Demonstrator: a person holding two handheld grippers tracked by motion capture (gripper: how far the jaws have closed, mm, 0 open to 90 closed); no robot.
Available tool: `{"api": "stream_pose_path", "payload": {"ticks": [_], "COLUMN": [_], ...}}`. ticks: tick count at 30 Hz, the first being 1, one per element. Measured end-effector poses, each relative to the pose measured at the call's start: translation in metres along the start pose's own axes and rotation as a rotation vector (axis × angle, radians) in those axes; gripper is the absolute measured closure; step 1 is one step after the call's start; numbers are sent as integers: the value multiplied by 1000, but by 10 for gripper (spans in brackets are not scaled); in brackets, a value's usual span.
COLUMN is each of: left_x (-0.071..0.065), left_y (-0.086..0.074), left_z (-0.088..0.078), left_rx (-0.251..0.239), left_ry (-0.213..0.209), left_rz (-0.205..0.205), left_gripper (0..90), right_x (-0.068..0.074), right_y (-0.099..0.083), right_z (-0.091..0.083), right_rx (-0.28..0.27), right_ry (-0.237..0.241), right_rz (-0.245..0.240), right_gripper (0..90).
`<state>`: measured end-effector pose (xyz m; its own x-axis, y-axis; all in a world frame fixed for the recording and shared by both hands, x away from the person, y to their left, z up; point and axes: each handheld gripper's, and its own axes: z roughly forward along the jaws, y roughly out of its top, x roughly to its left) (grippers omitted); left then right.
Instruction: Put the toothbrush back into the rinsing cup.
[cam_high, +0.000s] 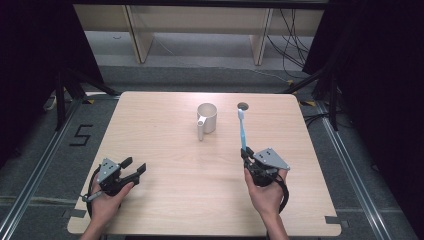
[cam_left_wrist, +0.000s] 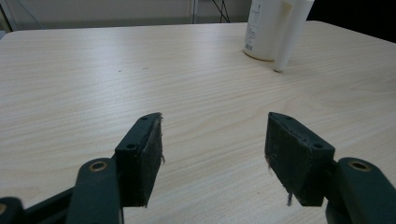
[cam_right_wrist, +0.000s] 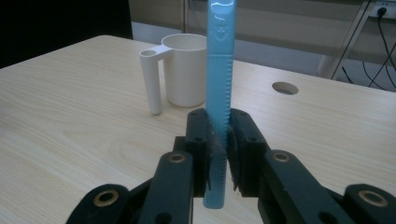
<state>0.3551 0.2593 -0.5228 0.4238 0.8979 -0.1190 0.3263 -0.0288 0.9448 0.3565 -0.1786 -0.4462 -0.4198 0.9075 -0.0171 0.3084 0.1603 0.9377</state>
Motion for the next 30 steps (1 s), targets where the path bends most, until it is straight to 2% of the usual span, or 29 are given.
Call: {"api": "stream_pose_path", "payload": {"ticks": [3, 4, 7, 8, 10, 11, 14, 16, 17, 26, 30], "left_x": [-1, -1, 0, 0, 1, 1, 1, 1, 1, 1, -1], "left_y": [0, 0, 0, 0, 0, 0, 0, 0, 0, 0, 3], "left_z": [0, 0, 0, 1, 1, 0, 0, 0, 1, 1, 1], "left_rx": [2, 2, 1, -6, -10, 2, 2, -5, -18, -20, -39], "left_ry": [0, -1, -5, -11, -18, -14, -15, -17, -21, -26, -40], "left_rz": [1, 1, -3, -4, -14, -15, -17, -12, -9, -26, -27], "left_gripper": [367, 367, 367, 367, 368, 370, 373, 378, 379, 383, 383], "right_x": [0, -1, 2, 2, 3, 3, 5, 6, 6, 10, 13], "right_y": [0, 1, 1, 1, 2, 3, 5, 6, 6, 9, 10], "right_z": [1, 0, 0, 1, 0, 1, 1, 2, 2, 4, 5], "right_rx": [-11, -9, -7, -26, -20, -29, -32, -54, -50, -68, -79], "right_ry": [0, -4, 8, 5, 7, 12, 13, 21, 20, 44, 53], "right_rz": [-3, -32, -7, -21, -14, -28, -21, -25, -25, -42, -40], "right_gripper": [794, 794, 794, 794, 794, 794, 794, 794, 794, 795, 794]}}
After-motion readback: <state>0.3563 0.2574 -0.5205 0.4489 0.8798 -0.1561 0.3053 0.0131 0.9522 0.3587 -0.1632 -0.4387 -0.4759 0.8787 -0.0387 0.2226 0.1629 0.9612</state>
